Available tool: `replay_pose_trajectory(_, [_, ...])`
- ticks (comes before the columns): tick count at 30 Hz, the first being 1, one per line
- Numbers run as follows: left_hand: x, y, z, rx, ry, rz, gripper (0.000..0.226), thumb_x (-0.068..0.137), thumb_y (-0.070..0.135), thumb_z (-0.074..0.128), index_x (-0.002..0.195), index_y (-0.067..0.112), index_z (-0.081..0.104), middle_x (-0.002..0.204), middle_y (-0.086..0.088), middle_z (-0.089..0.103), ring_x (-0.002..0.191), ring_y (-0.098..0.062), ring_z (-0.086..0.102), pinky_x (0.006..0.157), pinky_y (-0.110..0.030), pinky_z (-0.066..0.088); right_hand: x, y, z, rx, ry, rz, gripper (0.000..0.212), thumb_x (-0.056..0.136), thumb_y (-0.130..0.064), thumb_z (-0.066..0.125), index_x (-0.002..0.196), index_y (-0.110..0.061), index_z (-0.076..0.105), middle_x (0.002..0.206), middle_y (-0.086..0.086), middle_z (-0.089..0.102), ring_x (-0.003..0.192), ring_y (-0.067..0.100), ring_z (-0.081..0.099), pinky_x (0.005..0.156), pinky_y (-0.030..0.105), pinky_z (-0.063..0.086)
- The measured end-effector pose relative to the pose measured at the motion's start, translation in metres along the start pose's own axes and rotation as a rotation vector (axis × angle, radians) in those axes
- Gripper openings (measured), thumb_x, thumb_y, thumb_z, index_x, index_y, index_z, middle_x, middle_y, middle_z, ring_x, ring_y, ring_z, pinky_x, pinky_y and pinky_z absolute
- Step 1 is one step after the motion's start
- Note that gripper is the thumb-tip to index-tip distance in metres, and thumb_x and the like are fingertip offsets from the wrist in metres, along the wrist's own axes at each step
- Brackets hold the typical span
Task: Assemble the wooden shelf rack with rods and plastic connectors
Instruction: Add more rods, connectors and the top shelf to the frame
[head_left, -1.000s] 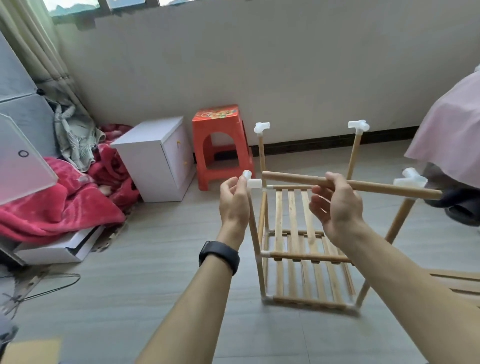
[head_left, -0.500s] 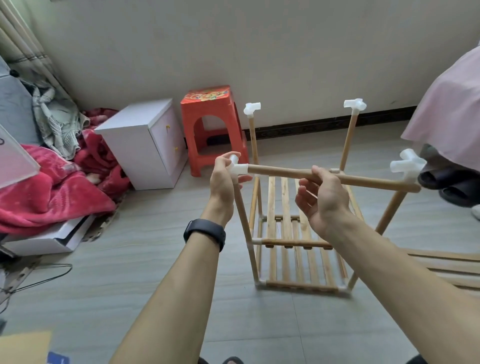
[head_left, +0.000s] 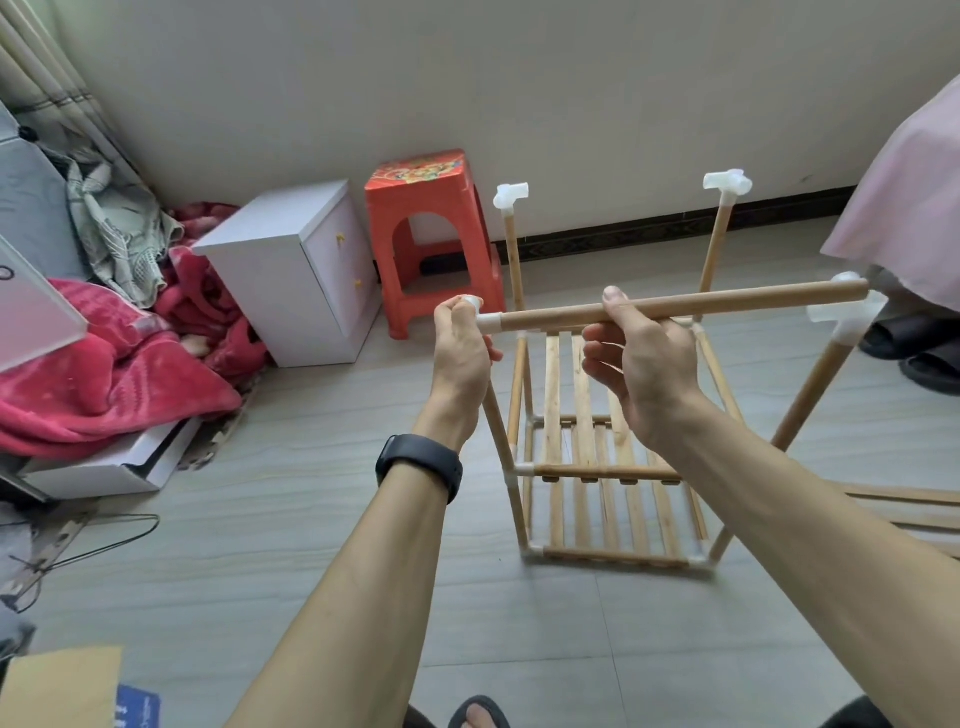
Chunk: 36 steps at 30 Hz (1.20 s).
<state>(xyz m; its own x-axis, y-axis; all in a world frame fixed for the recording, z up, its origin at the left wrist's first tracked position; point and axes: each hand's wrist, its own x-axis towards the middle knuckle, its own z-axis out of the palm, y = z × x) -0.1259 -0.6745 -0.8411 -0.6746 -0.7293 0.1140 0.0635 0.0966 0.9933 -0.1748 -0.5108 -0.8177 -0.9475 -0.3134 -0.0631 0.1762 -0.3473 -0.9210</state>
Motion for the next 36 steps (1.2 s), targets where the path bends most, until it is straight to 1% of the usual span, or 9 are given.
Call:
replay_pose_trajectory(6, [0.001,0.001,-0.002,-0.001,0.000,0.018,0.024,0.105,0.038,0.032,0.110,0.024,0.050,0.075,0.003,0.048,0.052,0.000,0.050,0.067,-0.030,0.048,-0.003,0.002,0.008,0.058,0.013,0.047,0.024,0.099,-0.029,0.066,0.083,-0.010,0.068,0.062,0.001,0.068,0.058,0.014,0.067,0.059,0.027,0.057])
replay_pose_trajectory(12, [0.001,-0.001,-0.007,-0.025,0.079,0.012,0.028,0.106,0.037,0.032,0.114,0.020,0.053,0.083,-0.002,0.052,0.056,-0.003,0.052,0.066,-0.029,0.049,-0.009,0.003,0.012,0.026,-0.056,0.080,0.026,0.100,-0.030,0.064,0.091,-0.006,0.069,0.070,0.004,0.071,0.067,0.019,0.071,0.065,0.031,0.059])
replay_pose_trajectory(16, [-0.008,0.004,-0.005,0.105,0.063,0.045,0.034,0.107,0.041,0.030,0.126,0.022,0.052,0.111,-0.008,0.061,0.085,-0.013,0.062,0.076,-0.027,0.049,-0.008,-0.005,-0.004,-0.120,-0.148,0.103,0.039,0.102,-0.038,0.059,0.102,-0.001,0.072,0.078,0.005,0.073,0.070,0.019,0.071,0.064,0.028,0.058])
replay_pose_trajectory(19, [-0.019,0.011,0.010,0.299,0.139,0.137,0.033,0.108,0.038,0.031,0.131,0.025,0.050,0.125,-0.003,0.056,0.117,-0.018,0.050,0.097,-0.032,0.040,-0.011,-0.014,-0.027,-0.211,-0.160,0.089,0.042,0.102,-0.043,0.056,0.101,-0.004,0.071,0.078,0.003,0.075,0.068,0.019,0.073,0.062,0.027,0.058])
replay_pose_trajectory(23, [-0.041,0.028,0.039,0.693,0.291,0.432,0.032,0.100,0.031,0.048,0.131,0.021,0.054,0.139,-0.007,0.044,0.132,-0.024,0.036,0.108,-0.040,0.033,-0.020,-0.030,-0.066,-0.536,-0.065,-0.220,0.045,0.102,-0.047,0.054,0.081,-0.011,0.072,0.063,0.001,0.071,0.055,0.013,0.068,0.053,0.018,0.051])
replay_pose_trajectory(27, [-0.063,0.046,0.090,0.814,0.009,0.726,0.038,0.094,0.036,0.055,0.128,0.020,0.058,0.132,-0.004,0.055,0.130,-0.024,0.042,0.106,-0.048,0.038,-0.015,-0.061,-0.117,-0.520,0.308,-0.503,0.046,0.103,-0.044,0.051,0.066,-0.019,0.062,0.046,-0.010,0.053,0.043,0.001,0.048,0.048,0.012,0.040])
replay_pose_trajectory(30, [-0.074,0.055,0.137,0.934,-0.254,0.849,0.041,0.097,0.047,0.051,0.130,0.023,0.059,0.125,-0.001,0.062,0.122,-0.022,0.051,0.104,-0.043,0.038,-0.004,-0.079,-0.157,-0.461,0.517,-0.436,0.035,0.101,-0.050,0.050,0.078,-0.024,0.054,0.061,-0.015,0.056,0.059,-0.001,0.052,0.063,0.021,0.044])
replay_pose_trajectory(33, [-0.076,0.058,0.177,1.041,-0.474,0.838,0.048,0.101,0.056,0.042,0.136,0.025,0.053,0.125,0.003,0.063,0.115,-0.018,0.057,0.101,-0.041,0.040,0.010,-0.080,-0.178,-0.458,0.392,-0.185,0.034,0.100,-0.060,0.045,0.095,-0.027,0.052,0.097,-0.007,0.060,0.092,0.011,0.057,0.084,0.037,0.046])
replay_pose_trajectory(36, [-0.068,0.057,0.196,1.101,-0.541,0.868,0.045,0.104,0.055,0.034,0.139,0.031,0.050,0.114,0.008,0.068,0.100,-0.013,0.065,0.083,-0.035,0.052,0.022,-0.069,-0.174,-0.516,0.131,-0.058,0.051,0.101,-0.065,0.036,0.120,-0.024,0.059,0.122,-0.004,0.062,0.115,0.012,0.054,0.095,0.036,0.042])
